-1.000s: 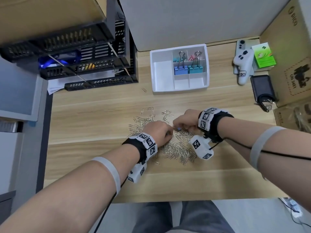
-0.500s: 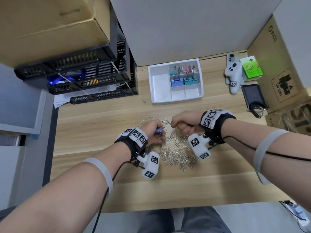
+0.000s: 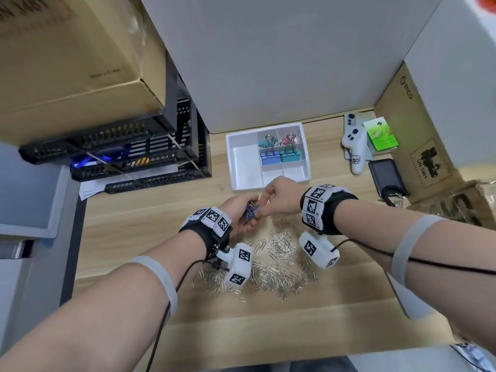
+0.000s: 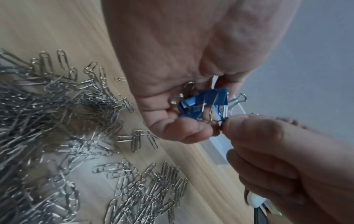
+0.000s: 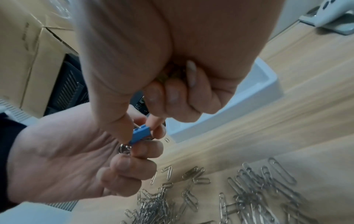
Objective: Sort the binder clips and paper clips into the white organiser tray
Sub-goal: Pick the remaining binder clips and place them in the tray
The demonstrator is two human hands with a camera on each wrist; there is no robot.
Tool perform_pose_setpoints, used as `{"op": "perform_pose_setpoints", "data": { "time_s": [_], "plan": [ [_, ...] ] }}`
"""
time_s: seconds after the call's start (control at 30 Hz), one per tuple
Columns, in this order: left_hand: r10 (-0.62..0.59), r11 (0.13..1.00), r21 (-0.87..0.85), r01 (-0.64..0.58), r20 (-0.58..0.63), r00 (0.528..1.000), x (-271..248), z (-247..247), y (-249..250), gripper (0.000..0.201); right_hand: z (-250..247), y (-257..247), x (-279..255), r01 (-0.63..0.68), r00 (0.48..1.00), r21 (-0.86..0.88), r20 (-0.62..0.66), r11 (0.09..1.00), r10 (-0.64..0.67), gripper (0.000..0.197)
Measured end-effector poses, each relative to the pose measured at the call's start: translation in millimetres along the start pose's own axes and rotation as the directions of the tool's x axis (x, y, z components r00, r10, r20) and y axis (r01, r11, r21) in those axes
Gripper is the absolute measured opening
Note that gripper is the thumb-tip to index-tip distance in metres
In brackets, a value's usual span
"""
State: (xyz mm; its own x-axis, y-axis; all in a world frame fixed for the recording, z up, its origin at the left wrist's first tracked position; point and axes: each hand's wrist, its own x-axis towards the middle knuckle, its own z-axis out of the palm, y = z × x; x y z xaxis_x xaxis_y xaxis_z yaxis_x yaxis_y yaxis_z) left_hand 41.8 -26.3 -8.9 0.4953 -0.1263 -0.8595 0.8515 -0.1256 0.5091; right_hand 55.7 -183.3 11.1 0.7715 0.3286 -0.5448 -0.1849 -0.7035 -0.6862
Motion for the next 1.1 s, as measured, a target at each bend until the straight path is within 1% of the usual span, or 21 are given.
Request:
{"op": "perform_pose_setpoints", "data": {
  "time_s": [0.03,0.1,0.17,0.2,0.23,0.27,0.3,0.33,0.37,0.43,0.47,0.5,0.53,0.6,0.63,0.73,0.83,0.87,0.93,1.0,1.1],
  "plan": [
    [0.007,1.000,0.000,-0.007,0.004,1.000,3,1,4,0.030,-4,2,3,0.000,1.000,0.026,-0.007,1.000,0.000,0.022],
    [0.021,1.000,-0.011,-0.021,0.014,1.000,9,1,11,0.031,-12,6,10,-0.031,0.999,0.143,-0.024,0.989,0.035,0.027],
    [0.025,1.000,-0.010,-0.025,-0.004,1.000,14,2,20,0.031,-24,13,19,-0.121,0.987,0.289,-0.069,0.950,0.146,0.028],
    [0.027,1.000,-0.006,-0.028,-0.021,0.999,16,3,25,0.030,-30,19,23,-0.185,0.970,0.360,-0.083,0.915,0.229,0.025],
    [0.037,0.999,0.002,-0.037,-0.044,0.998,21,4,29,0.026,-36,25,27,-0.252,0.947,0.435,-0.072,0.864,0.313,0.019],
    [0.049,0.999,0.024,-0.047,-0.068,0.997,24,6,34,0.022,-42,31,32,-0.313,0.923,0.510,-0.035,0.801,0.383,0.012],
    [0.064,0.997,0.055,-0.059,-0.089,0.994,29,7,39,0.017,-48,36,34,-0.360,0.905,0.563,0.017,0.744,0.425,0.005],
    [0.078,0.993,0.095,-0.069,-0.101,0.992,33,8,44,0.014,-53,42,38,-0.391,0.895,0.575,0.056,0.719,0.442,0.002],
    [0.095,0.987,0.137,-0.079,-0.110,0.989,37,9,49,0.012,-57,48,43,-0.401,0.895,0.553,0.069,0.730,0.440,0.004],
    [0.170,0.959,0.250,-0.131,-0.141,0.975,43,13,56,0.011,-63,52,50,-0.355,0.925,0.415,0.025,0.838,0.379,0.015],
    [0.242,0.919,0.353,-0.174,-0.158,0.957,47,15,59,0.011,-63,52,53,-0.309,0.941,0.335,-0.026,0.890,0.337,0.017],
    [0.325,0.856,0.471,-0.215,-0.167,0.931,52,18,62,0.011,-63,51,56,-0.265,0.953,0.264,-0.076,0.927,0.294,0.017],
    [0.404,0.778,0.579,-0.242,-0.167,0.899,57,21,63,0.011,-62,51,58,-0.229,0.958,0.193,-0.128,0.954,0.256,0.018],
    [0.495,0.634,0.735,-0.242,-0.145,0.857,64,28,66,0.008,-58,50,63,-0.198,0.954,0.074,-0.216,0.977,0.210,0.020],
    [0.520,0.564,0.792,-0.233,-0.122,0.845,68,31,67,0.007,-55,50,66,-0.189,0.949,0.055,-0.246,0.980,0.197,0.021],
    [0.563,0.350,0.908,-0.231,-0.007,0.826,79,38,68,0.008,-50,51,72,-0.224,0.925,0.040,-0.305,0.974,0.226,0.024],
    [0.573,0.147,0.964,-0.223,0.100,0.814,88,43,67,0.010,-46,53,77,-0.214,0.919,-0.070,-0.353,0.974,0.177,0.025],
    [0.572,0.101,0.970,-0.221,0.125,0.811,89,44,66,0.011,-45,54,77,-0.195,0.926,-0.129,-0.351,0.972,0.139,0.026],
    [0.565,0.046,0.974,-0.224,0.160,0.809,91,46,63,0.014,-45,57,76,-0.166,0.941,-0.228,-0.327,0.959,0.085,0.025],
    [0.561,0.020,0.973,-0.228,0.178,0.808,91,47,62,0.017,-47,59,75,-0.152,0.955,-0.307,-0.292,0.939,0.060,0.024],
    [0.570,0.011,0.972,-0.233,0.186,0.801,92,47,60,0.018,-48,60,73,-0.115,0.961,-0.397,-0.275,0.910,0.001,0.019]
  ]
}}
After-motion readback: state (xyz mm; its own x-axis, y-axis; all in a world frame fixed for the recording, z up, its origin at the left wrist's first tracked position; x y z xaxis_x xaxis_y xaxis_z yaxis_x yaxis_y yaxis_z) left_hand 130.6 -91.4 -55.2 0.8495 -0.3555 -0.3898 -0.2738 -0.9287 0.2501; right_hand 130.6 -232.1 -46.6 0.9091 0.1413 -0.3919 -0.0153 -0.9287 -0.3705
